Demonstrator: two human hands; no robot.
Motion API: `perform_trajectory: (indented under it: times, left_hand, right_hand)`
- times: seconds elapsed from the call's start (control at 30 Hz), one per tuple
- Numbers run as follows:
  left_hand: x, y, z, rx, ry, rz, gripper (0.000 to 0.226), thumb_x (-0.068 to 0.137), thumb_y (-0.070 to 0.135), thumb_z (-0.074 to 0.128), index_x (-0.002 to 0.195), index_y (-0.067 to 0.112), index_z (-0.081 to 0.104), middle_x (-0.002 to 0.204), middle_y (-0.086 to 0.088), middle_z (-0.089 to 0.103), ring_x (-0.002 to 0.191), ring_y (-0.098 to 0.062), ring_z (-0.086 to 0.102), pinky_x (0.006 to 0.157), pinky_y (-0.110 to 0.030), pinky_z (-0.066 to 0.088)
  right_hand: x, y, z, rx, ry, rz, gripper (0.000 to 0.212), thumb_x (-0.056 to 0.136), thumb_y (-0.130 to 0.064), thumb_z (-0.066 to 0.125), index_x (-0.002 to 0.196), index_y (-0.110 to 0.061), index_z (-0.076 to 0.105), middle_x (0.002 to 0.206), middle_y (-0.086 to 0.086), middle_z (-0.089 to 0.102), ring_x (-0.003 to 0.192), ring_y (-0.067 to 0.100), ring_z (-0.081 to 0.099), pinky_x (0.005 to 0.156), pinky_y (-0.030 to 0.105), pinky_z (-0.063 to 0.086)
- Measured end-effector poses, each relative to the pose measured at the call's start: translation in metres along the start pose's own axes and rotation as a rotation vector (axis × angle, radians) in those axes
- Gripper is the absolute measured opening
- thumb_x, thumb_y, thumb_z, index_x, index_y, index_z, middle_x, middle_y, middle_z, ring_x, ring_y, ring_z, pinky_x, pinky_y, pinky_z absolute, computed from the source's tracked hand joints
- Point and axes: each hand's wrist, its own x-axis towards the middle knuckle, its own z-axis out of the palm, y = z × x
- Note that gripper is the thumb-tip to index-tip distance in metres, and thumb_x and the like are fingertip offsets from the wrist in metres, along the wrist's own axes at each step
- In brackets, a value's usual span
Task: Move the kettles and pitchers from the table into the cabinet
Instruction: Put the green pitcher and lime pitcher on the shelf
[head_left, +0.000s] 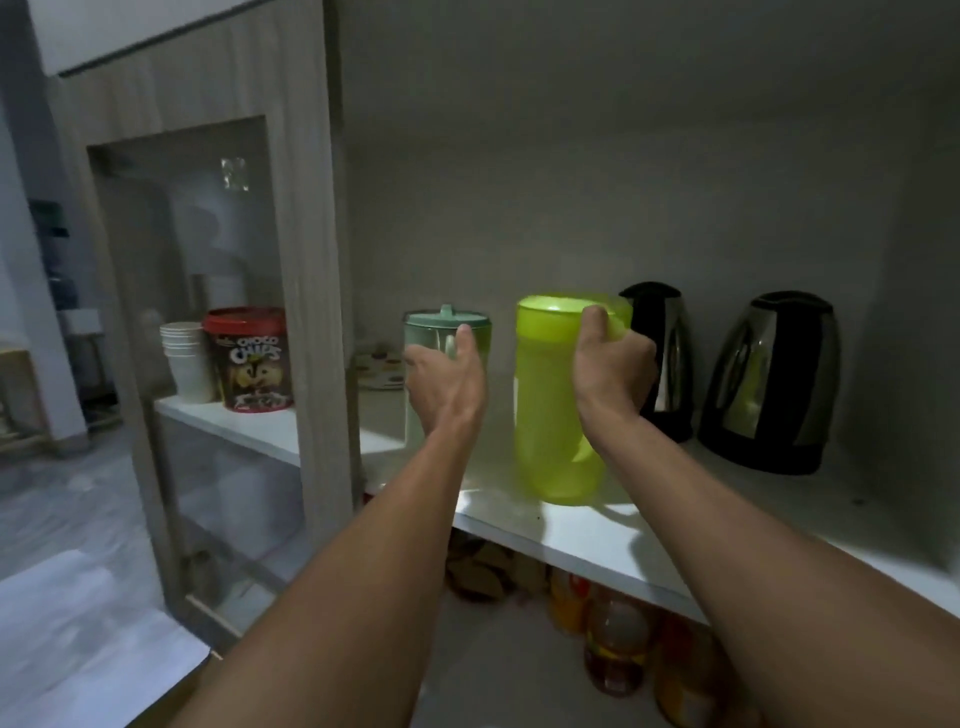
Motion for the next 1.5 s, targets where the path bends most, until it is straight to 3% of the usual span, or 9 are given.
perform_trajectory:
  times: [0.2, 0.3, 0.47, 0.7, 0.83, 0.97, 1.1, 1.2, 1.5]
  left_hand:
    - [0.066, -0.041, 0.058, 0.099, -0.016, -0.026, 0.054, 0.100, 0.039, 0.051, 0.130, -0.005, 0.047, 0.128, -0.027, 0.060, 0.119, -0.041, 0.057, 0.086, -0.037, 0.043]
    - [0.108, -0.057, 0.091, 0.151, -0.059, -0.001, 0.067, 0.102, 0.041, 0.047, 0.143, -0.010, 0.032, 0.142, -0.031, 0.050, 0.128, -0.042, 0.051, 0.097, -0.040, 0.041]
    - [0.167, -0.075, 0.143, 0.119, -0.091, 0.022, 0.054, 0.102, 0.036, 0.049, 0.129, -0.010, 0.040, 0.129, -0.030, 0.057, 0.116, -0.043, 0.059, 0.086, -0.039, 0.045]
    - [0.221, -0.106, 0.190, -0.049, -0.210, -0.011, 0.068, 0.084, 0.056, 0.050, 0.121, -0.001, 0.041, 0.116, -0.032, 0.064, 0.101, -0.047, 0.067, 0.084, -0.058, 0.056]
    - [0.228, -0.100, 0.192, -0.016, -0.265, -0.027, 0.060, 0.094, 0.050, 0.055, 0.127, 0.001, 0.043, 0.118, -0.027, 0.065, 0.103, -0.045, 0.067, 0.088, -0.055, 0.056]
    - [0.223, -0.088, 0.182, 0.068, -0.344, -0.058, 0.080, 0.090, 0.068, 0.047, 0.133, 0.001, 0.051, 0.125, -0.024, 0.065, 0.112, -0.040, 0.064, 0.097, -0.046, 0.052]
    - [0.206, -0.077, 0.169, 0.254, -0.386, -0.100, 0.090, 0.093, 0.070, 0.033, 0.142, -0.005, 0.043, 0.139, -0.026, 0.053, 0.126, -0.039, 0.054, 0.103, -0.041, 0.043]
    - [0.185, -0.070, 0.155, 0.362, -0.379, -0.103, 0.089, 0.095, 0.067, 0.033, 0.145, -0.006, 0.036, 0.146, -0.027, 0.043, 0.135, -0.040, 0.043, 0.109, -0.043, 0.035]
    - [0.077, -0.054, 0.065, 0.622, -0.370, 0.216, 0.063, 0.101, 0.054, 0.034, 0.133, 0.002, 0.048, 0.135, -0.025, 0.049, 0.127, -0.042, 0.048, 0.105, -0.047, 0.039]
  right_hand:
    - [0.069, 0.025, 0.070, -0.025, -0.030, 0.003, 0.055, 0.095, -0.041, 0.050, 0.117, 0.008, 0.064, 0.121, 0.031, 0.063, 0.115, 0.044, 0.059, 0.095, 0.047, 0.049]
    - [0.104, 0.042, 0.106, -0.021, -0.034, 0.009, 0.052, 0.094, -0.046, 0.048, 0.097, 0.003, 0.064, 0.107, 0.023, 0.064, 0.108, 0.040, 0.061, 0.086, 0.043, 0.046]
    - [0.153, 0.066, 0.156, 0.012, -0.004, 0.050, 0.052, 0.092, -0.048, 0.052, 0.089, 0.004, 0.059, 0.090, 0.021, 0.058, 0.091, 0.033, 0.058, 0.072, 0.038, 0.041]
    - [0.180, 0.079, 0.183, 0.038, -0.005, 0.116, 0.063, 0.093, -0.047, 0.055, 0.127, 0.006, 0.055, 0.126, 0.019, 0.060, 0.116, 0.036, 0.058, 0.082, 0.036, 0.044]
    - [0.178, 0.074, 0.186, 0.012, -0.066, 0.102, 0.076, 0.083, -0.066, 0.048, 0.122, -0.001, 0.059, 0.123, 0.019, 0.064, 0.111, 0.037, 0.062, 0.089, 0.041, 0.052]
    - [0.181, 0.074, 0.180, -0.114, -0.183, 0.109, 0.098, 0.069, -0.084, 0.038, 0.116, -0.002, 0.063, 0.121, 0.022, 0.067, 0.108, 0.038, 0.065, 0.093, 0.048, 0.054]
    - [0.169, 0.068, 0.163, -0.143, -0.277, 0.130, 0.087, 0.086, -0.072, 0.048, 0.147, -0.011, 0.037, 0.149, 0.016, 0.046, 0.132, 0.035, 0.048, 0.101, 0.039, 0.041]
    - [0.156, 0.072, 0.147, -0.164, -0.268, 0.093, 0.082, 0.089, -0.063, 0.054, 0.143, -0.006, 0.034, 0.145, 0.018, 0.046, 0.130, 0.036, 0.048, 0.093, 0.037, 0.039]
    - [0.059, 0.087, 0.066, -0.479, -0.347, -0.125, 0.060, 0.096, -0.052, 0.046, 0.145, -0.018, 0.035, 0.145, 0.022, 0.042, 0.135, 0.042, 0.041, 0.106, 0.047, 0.037]
